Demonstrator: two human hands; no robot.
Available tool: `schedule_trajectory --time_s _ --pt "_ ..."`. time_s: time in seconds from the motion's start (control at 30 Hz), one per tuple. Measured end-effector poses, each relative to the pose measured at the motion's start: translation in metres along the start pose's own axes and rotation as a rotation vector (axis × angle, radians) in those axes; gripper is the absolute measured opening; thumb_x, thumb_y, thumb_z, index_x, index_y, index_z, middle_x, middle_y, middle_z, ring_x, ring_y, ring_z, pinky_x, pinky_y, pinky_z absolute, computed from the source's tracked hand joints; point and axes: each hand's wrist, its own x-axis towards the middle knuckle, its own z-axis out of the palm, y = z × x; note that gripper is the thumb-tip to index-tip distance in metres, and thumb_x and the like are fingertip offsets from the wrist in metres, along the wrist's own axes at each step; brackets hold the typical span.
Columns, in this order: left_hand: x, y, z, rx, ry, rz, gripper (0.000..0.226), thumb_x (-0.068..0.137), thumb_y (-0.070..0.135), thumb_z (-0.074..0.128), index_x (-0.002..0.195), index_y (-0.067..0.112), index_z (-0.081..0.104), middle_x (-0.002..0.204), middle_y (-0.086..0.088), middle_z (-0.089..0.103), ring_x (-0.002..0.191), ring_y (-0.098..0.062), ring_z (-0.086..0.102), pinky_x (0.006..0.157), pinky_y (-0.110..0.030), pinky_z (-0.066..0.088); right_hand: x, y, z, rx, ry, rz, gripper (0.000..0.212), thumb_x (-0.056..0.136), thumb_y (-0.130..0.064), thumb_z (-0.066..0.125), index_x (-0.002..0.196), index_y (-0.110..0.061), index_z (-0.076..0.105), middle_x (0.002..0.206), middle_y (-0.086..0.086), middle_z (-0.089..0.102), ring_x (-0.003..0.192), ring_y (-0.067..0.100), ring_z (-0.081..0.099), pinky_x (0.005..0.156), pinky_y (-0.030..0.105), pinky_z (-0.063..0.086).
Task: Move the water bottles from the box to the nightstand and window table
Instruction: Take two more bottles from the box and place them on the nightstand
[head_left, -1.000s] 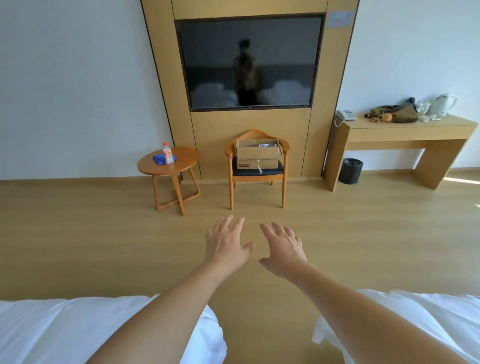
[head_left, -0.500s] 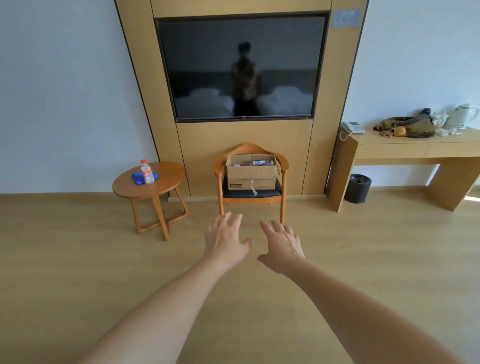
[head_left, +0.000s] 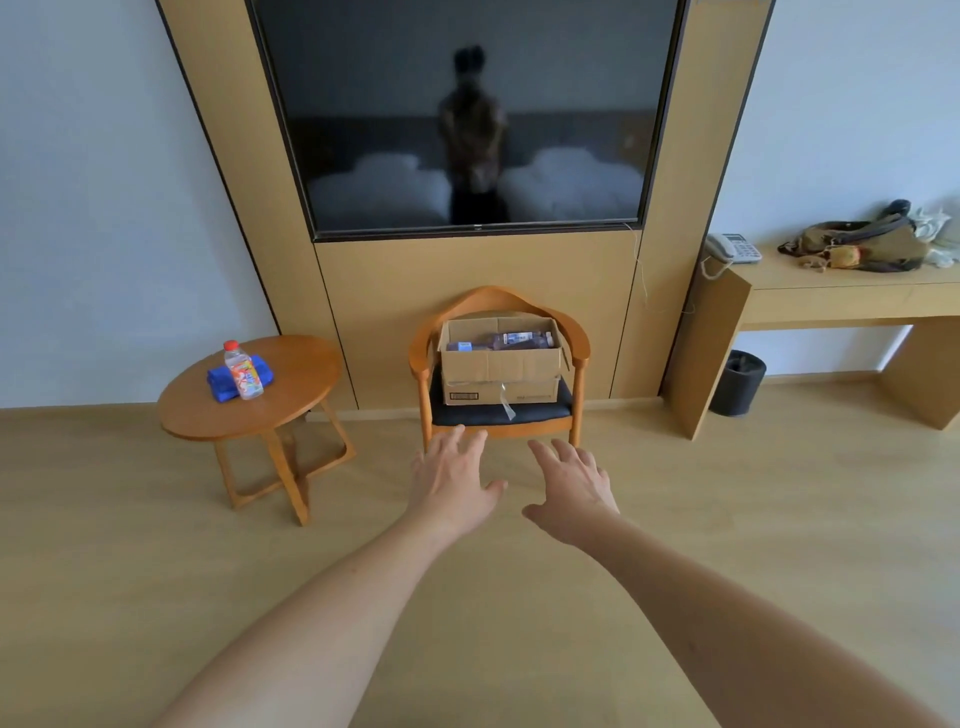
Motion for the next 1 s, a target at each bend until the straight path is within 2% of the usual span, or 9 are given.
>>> schedule_trajectory --time_s 0.3,0.5,0.67,0.83,1.0 --pt "0.199 -0.064 -0.010 -0.061 -0.023 0.028 0.077 0.094 0.056 0.062 0.159 0.026 0.032 0.167 -0.007 0.026 0.154 -0.030 0.017 0.122 -0.050 0.026 0.192 -0.026 -0.024 -0.008 0.033 0.062 0.091 0.083 -0.039 0.078 0.156 -0.030 0.024 0.157 0.005 0.036 0.141 0.033 0.035 0.111 0.050 0.041" --pt "0.299 -0.089 0.011 -0.075 -0.055 0.032 0.077 0.093 0.056 0.061 0.158 0.027 0.033 0.167 -0.007 0.027 0.155 -0.031 0.017 0.124 -0.052 0.023 0.293 -0.022 -0.020 -0.015 0.008 0.087 0.087 0.082 -0.038 0.078 0.153 -0.030 0.028 0.151 0.003 0.042 0.138 0.032 0.038 0.109 0.049 0.042" --pt "0.379 -0.104 0.041 -0.035 -0.068 0.010 0.078 0.091 0.059 0.060 0.158 0.028 0.034 0.167 -0.006 0.029 0.154 -0.030 0.019 0.124 -0.053 0.023 0.382 -0.003 -0.005 -0.017 -0.020 0.073 0.086 0.085 -0.037 0.075 0.155 -0.030 0.027 0.150 0.005 0.042 0.137 0.033 0.039 0.110 0.050 0.041" --pt "0.475 -0.105 0.065 -0.003 -0.066 0.003 0.076 0.090 0.058 0.063 0.154 0.029 0.036 0.159 -0.002 0.038 0.147 -0.026 0.030 0.118 -0.050 0.034 0.485 0.028 0.006 0.014 -0.051 0.063 0.086 0.086 -0.038 0.076 0.156 -0.031 0.027 0.154 0.003 0.040 0.140 0.032 0.037 0.112 0.052 0.037" --pt "0.560 -0.098 0.077 0.030 -0.117 -0.040 0.073 0.093 0.058 0.059 0.155 0.029 0.034 0.164 -0.004 0.031 0.153 -0.026 0.023 0.120 -0.047 0.031 0.578 0.057 0.006 -0.012 -0.145 0.034 0.086 0.084 -0.038 0.076 0.154 -0.031 0.027 0.156 0.004 0.037 0.140 0.031 0.036 0.111 0.049 0.038"
